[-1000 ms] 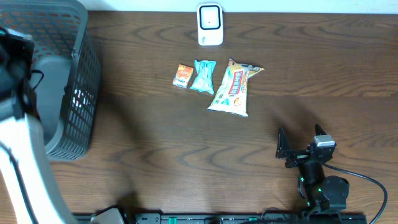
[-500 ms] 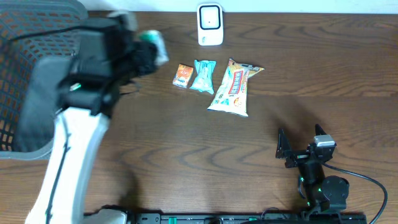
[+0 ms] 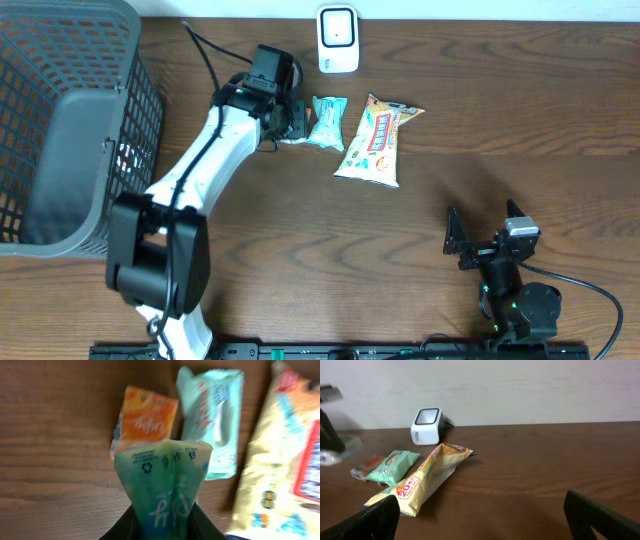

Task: Scan the item barcode
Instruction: 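Carry the teal pack with the left gripper and set it left of the orange pack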

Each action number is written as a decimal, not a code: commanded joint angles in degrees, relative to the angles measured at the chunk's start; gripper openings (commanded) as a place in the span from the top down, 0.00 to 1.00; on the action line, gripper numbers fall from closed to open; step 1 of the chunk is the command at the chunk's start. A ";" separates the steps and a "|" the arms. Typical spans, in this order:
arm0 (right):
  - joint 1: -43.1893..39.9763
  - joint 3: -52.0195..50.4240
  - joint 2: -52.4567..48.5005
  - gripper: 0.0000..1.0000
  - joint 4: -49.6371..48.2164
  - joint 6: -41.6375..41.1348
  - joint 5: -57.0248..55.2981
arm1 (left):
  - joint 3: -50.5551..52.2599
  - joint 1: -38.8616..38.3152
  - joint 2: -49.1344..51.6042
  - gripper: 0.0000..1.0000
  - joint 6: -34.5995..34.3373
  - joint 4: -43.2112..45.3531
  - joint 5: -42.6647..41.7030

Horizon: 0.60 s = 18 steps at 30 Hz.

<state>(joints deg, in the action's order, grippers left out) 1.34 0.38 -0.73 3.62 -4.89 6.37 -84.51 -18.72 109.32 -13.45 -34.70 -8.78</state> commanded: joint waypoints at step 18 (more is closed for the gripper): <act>-0.50 -0.07 0.24 0.01 0.24 0.90 -0.20 | -0.09 1.29 1.03 0.51 -4.68 -1.84 18.58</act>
<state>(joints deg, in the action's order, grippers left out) 1.34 0.38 -0.73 3.64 -4.89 6.37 -84.51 -17.52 110.19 -17.43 -37.26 10.81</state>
